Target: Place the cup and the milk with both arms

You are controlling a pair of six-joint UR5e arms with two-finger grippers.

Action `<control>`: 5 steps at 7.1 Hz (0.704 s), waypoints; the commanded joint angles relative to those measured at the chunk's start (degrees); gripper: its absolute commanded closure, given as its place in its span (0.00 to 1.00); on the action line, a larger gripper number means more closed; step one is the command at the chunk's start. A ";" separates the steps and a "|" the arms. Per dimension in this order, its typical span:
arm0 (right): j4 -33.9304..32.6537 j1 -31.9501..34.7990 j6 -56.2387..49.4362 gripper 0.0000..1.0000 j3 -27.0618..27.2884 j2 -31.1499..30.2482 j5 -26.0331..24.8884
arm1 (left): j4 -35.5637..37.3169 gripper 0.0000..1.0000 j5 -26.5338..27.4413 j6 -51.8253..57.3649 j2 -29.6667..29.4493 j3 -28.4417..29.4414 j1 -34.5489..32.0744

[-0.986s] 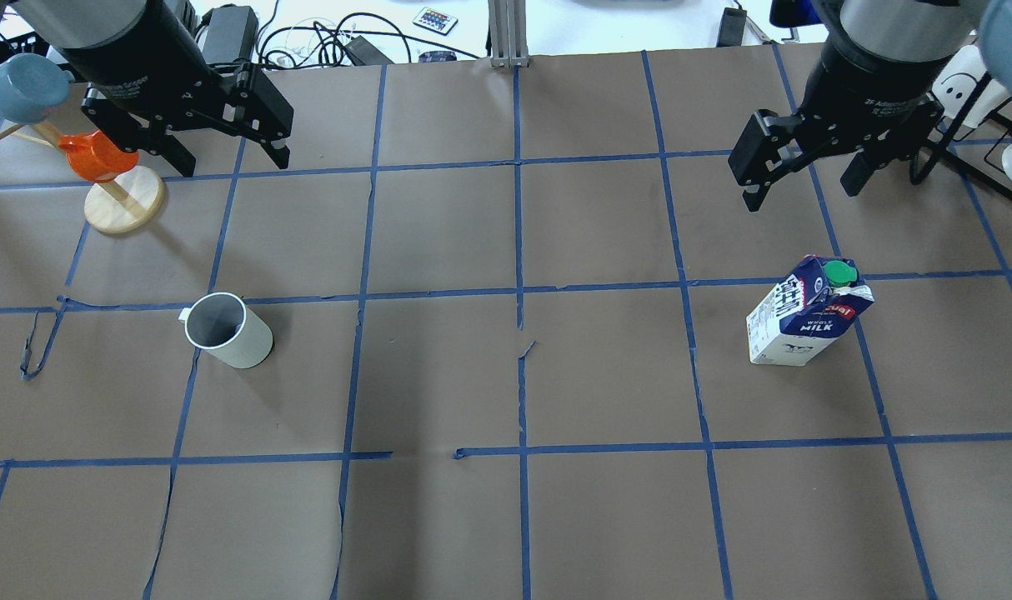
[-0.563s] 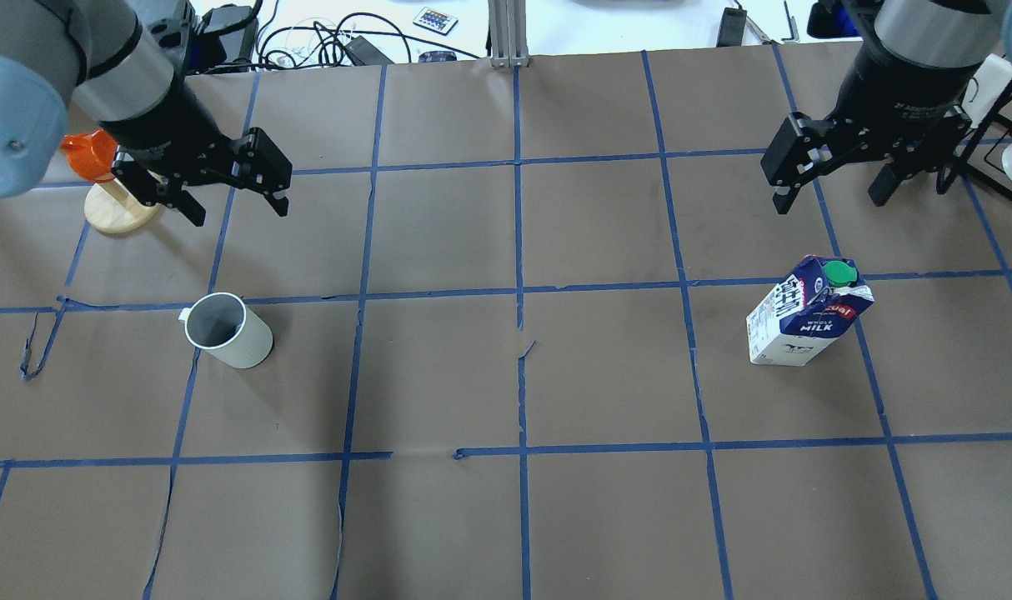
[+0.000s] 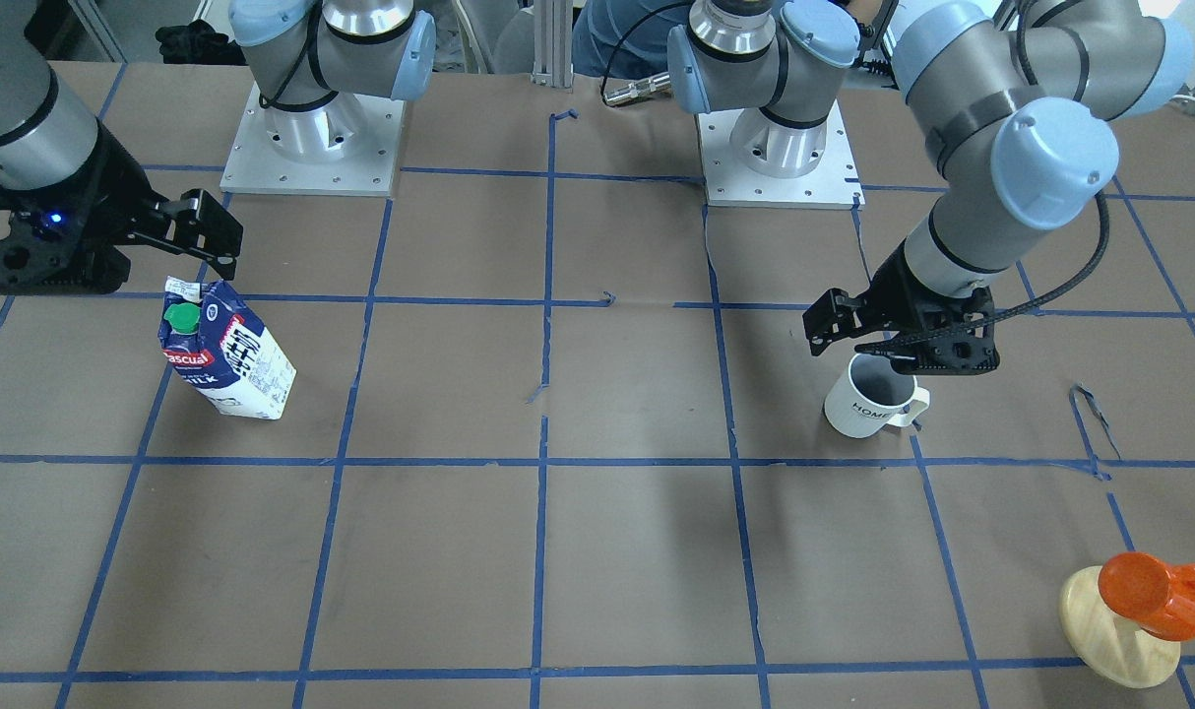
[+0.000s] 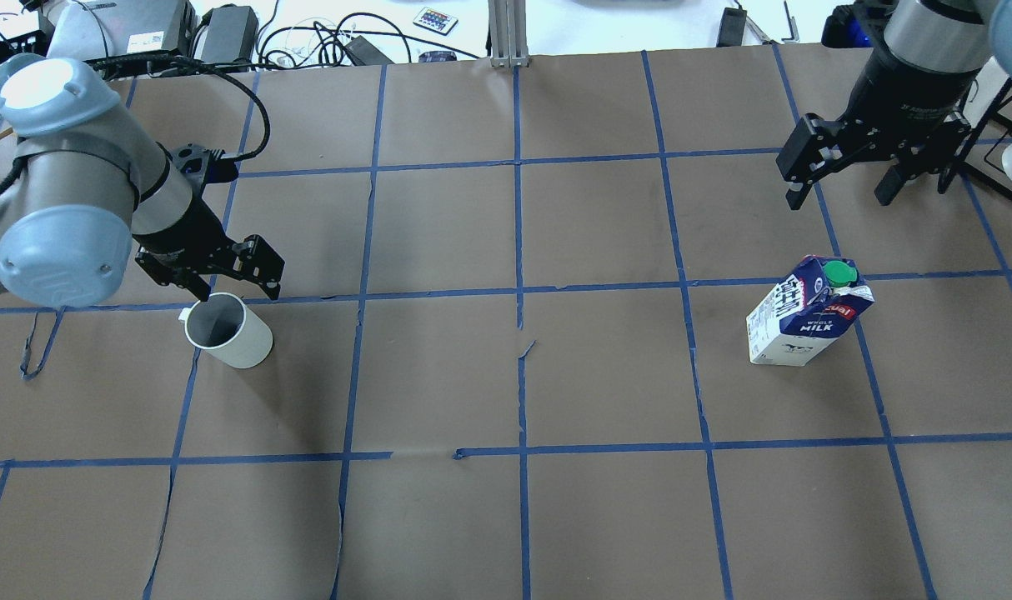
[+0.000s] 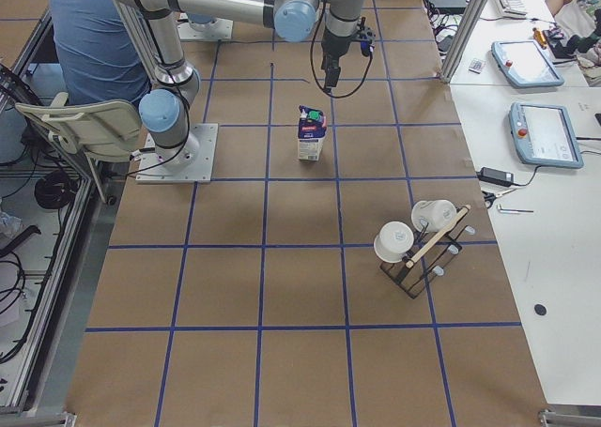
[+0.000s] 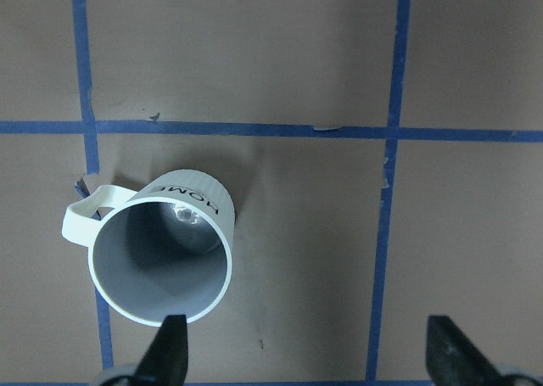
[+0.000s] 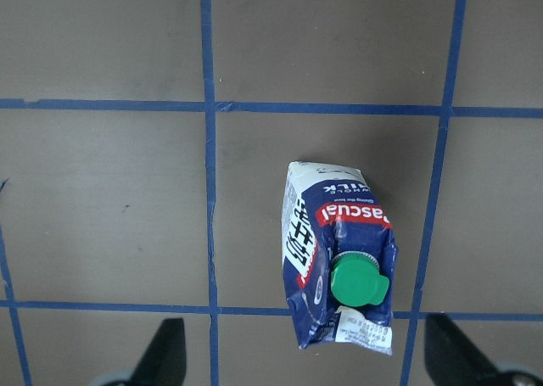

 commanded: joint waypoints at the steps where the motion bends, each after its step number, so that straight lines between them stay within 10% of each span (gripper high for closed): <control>1: -4.21 -2.65 -3.06 0.00 2.06 2.43 -0.08 | 4.99 0.01 0.47 1.00 -1.71 -4.26 1.08; 3: -12.11 -3.80 -3.25 0.00 8.01 4.10 -0.08 | 5.35 0.16 0.38 -2.18 -3.82 -3.92 1.17; 5: -13.11 -3.81 -3.08 0.00 10.41 4.10 -0.16 | 5.52 1.00 1.34 -1.83 -4.53 -3.74 1.09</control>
